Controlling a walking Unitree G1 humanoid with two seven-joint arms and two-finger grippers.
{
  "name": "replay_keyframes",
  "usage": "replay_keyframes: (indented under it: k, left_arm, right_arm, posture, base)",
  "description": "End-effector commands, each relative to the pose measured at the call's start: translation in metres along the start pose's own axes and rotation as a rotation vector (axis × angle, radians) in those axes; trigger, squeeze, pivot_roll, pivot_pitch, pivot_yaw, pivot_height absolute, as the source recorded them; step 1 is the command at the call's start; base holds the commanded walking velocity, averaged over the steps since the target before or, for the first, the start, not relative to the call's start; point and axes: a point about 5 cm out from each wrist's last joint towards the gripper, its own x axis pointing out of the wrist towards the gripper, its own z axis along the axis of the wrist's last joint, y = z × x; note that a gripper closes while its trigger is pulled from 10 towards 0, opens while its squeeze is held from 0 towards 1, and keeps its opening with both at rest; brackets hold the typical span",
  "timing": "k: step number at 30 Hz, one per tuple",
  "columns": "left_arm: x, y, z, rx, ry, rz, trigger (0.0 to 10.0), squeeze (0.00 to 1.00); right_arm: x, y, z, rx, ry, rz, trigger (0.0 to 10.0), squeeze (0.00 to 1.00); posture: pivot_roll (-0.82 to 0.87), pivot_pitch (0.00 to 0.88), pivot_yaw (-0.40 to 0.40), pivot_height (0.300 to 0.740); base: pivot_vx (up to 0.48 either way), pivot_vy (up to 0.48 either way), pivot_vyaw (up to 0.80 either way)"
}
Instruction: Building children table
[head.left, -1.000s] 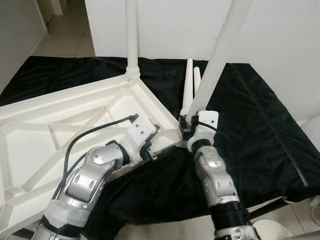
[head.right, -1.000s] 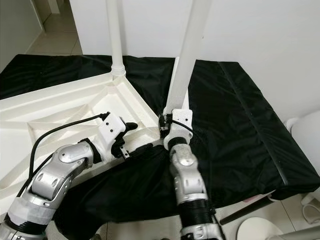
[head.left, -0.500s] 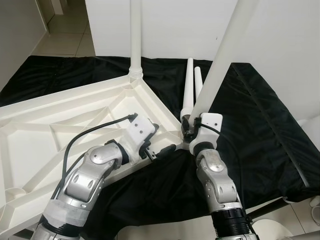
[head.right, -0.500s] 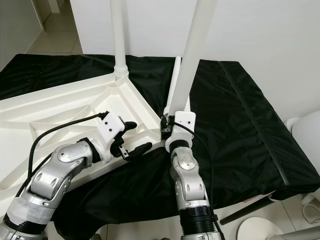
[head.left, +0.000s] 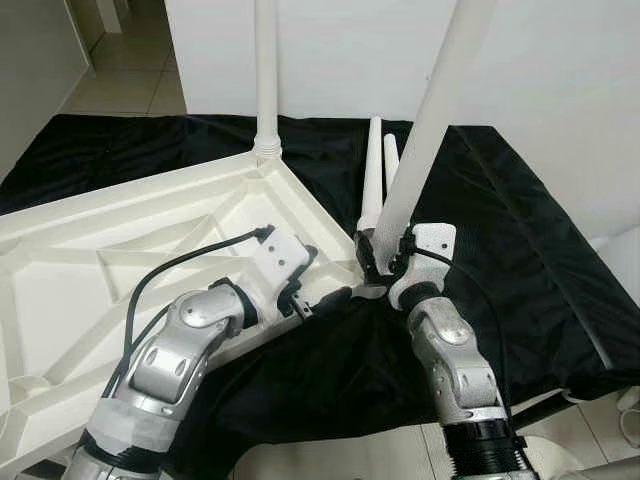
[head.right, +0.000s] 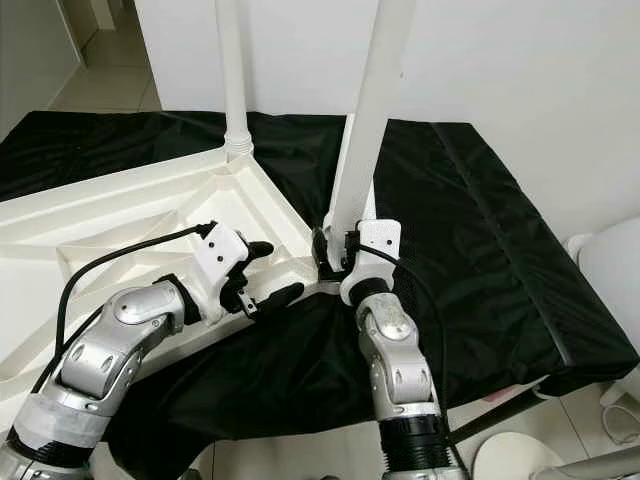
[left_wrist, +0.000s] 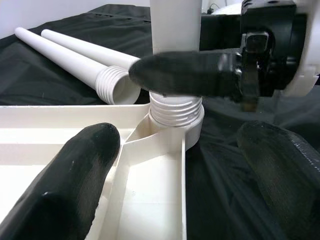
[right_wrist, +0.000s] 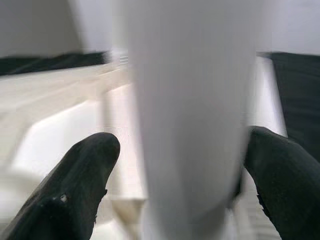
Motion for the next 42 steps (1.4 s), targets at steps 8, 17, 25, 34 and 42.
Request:
replay_keyframes:
  k: [8, 17, 25, 34, 42]
  left_arm:
    - [0.001, 0.001, 0.001, 0.005, -0.009, 0.019, 10.0, 0.00]
    - [0.003, 0.001, 0.004, 0.005, -0.014, 0.018, 10.0, 0.00]
    - [0.004, 0.000, 0.005, 0.005, -0.018, 0.013, 10.0, 0.00]
    - [0.003, 0.001, 0.006, 0.002, -0.021, 0.023, 10.0, 0.00]
    - [0.004, 0.001, 0.006, -0.001, -0.021, 0.022, 10.0, 0.00]
  right_arm:
    - [0.007, -0.006, -0.008, -0.039, 0.006, 0.158, 10.0, 0.00]
    - [0.022, -0.011, -0.009, -0.103, 0.001, 0.315, 10.0, 0.00]
    - [0.028, -0.026, -0.013, -0.142, 0.037, 0.372, 10.0, 0.00]
    - [0.025, -0.036, -0.022, -0.126, 0.082, 0.396, 1.5, 0.00]
    - [0.023, -0.039, -0.027, -0.115, 0.089, 0.396, 0.0, 0.00]
  posture:
    - [0.05, 0.041, -0.049, 0.740]
    - [0.05, 0.048, -0.039, 0.740]
    - [0.06, 0.060, -0.036, 0.740]
    - [0.06, 0.068, -0.040, 0.740]
    - [0.05, 0.072, -0.039, 0.740]
  base:
    - [0.000, 0.000, 0.00]
    - [0.000, 0.000, 0.00]
    - [0.000, 0.000, 0.00]
    - [0.000, 0.000, 0.00]
    - [0.000, 0.000, 0.00]
